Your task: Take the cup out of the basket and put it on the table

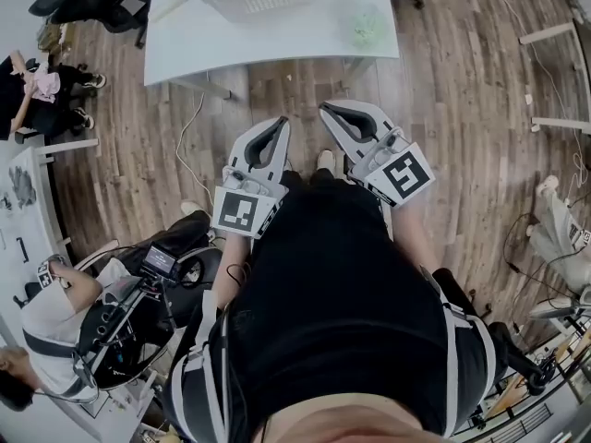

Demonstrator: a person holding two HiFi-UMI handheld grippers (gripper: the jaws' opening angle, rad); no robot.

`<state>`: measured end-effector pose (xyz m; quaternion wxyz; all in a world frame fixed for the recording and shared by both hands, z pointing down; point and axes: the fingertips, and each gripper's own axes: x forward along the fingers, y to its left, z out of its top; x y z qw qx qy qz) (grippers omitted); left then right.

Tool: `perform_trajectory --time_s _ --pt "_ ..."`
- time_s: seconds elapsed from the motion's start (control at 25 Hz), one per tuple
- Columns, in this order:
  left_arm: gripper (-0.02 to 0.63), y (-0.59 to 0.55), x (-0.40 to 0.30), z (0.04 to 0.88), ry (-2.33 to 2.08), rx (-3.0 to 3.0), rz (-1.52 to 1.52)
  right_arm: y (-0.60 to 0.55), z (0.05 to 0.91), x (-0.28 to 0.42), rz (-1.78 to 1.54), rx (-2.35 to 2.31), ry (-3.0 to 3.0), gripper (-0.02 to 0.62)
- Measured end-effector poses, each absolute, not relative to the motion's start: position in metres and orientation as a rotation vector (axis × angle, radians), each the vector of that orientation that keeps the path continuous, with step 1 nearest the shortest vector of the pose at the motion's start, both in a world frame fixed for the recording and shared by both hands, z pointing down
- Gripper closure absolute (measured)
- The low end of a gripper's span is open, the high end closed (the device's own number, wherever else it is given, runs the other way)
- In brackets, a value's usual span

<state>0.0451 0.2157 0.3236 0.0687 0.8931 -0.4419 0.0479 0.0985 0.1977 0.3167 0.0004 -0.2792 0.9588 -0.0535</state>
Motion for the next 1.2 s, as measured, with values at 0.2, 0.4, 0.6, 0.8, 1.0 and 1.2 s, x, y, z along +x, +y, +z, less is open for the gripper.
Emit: perform_trajectory --time_s 0.2,0.4,0.6,0.8,1.0,1.2 --pt "0.586 0.217 0.055 0.322 -1.356 2.688 0.15 0.195 0.318 0.105 -0.161 -0.841 3.036 0.577" --pt "0.586 0.207 0.046 0.326 -1.368 2.669 0.16 0.185 0.324 0.1 -0.197 -0.834 3.029 0.577" --pt "0.586 0.191 0.033 0.33 -1.36 2.666 0.151 0.173 0.328 0.087 -0.204 -0.837 3.042 0.577" --pt "0.586 0.17 0.023 0.329 -1.326 2.686 0.15 0.156 0.325 0.078 -0.195 -0.873 3.046 0.577" --pt "0.586 0.146 0.011 0.326 -1.298 2.695 0.14 0.134 0.322 0.064 -0.195 -0.901 3.048 0.577" --pt "0.586 0.125 -0.004 0.327 -1.266 2.716 0.138 0.113 0.319 0.047 -0.186 -0.934 3.042 0.577"
